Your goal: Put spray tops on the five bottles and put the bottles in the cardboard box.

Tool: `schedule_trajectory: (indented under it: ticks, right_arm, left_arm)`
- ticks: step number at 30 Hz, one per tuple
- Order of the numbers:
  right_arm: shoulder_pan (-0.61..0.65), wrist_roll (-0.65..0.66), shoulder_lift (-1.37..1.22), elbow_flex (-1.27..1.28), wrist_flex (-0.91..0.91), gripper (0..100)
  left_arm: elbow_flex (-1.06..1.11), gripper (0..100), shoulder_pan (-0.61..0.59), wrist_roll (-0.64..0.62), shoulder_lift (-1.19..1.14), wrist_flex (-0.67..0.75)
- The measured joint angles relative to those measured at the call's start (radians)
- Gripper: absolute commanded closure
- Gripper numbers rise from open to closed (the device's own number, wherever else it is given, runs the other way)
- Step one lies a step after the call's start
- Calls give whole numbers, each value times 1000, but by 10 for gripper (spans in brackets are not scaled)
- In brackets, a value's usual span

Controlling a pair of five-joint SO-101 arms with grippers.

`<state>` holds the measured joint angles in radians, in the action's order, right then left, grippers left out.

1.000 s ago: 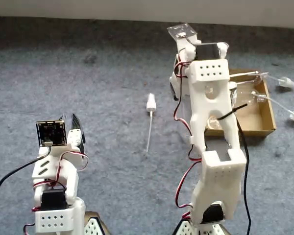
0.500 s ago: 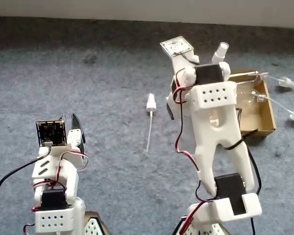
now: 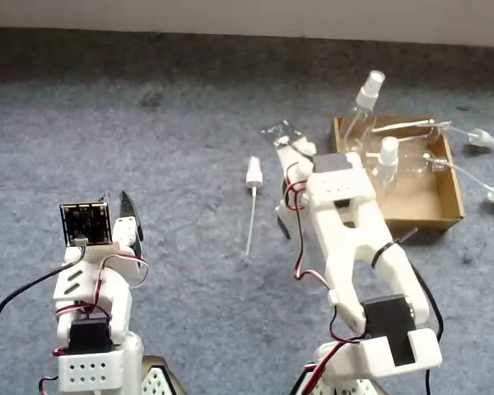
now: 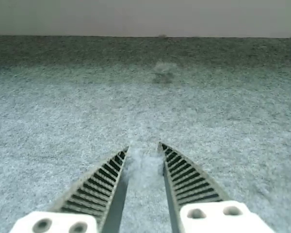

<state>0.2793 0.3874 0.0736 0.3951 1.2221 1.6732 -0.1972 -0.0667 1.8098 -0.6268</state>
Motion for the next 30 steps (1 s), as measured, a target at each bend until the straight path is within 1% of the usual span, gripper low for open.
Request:
schedule_trajectory:
  ticks: [4, 7, 10, 13, 15, 24, 30]
  right_arm:
    - [-9, 2, 0, 94, -126, 931]
    - [-21, 2, 0, 130, -173, 931]
    - [-26, 3, 0, 153, -187, 910]
    - [-28, 6, 0, 181, -189, 829]
    - [-28, 6, 0, 192, -192, 797]
    - [-29, 12, 2, 236, -190, 788]
    - [-28, 12, 8, 236, -190, 692]
  left_arm:
    - [0, 944, 0, 0, 0, 0]
    - [0, 944, 0, 0, 0, 0]
    - [0, 944, 0, 0, 0, 0]
    - [0, 944, 0, 0, 0, 0]
    - [0, 944, 0, 0, 0, 0]
    - [0, 944, 0, 0, 0, 0]
    - [0, 944, 0, 0, 0, 0]
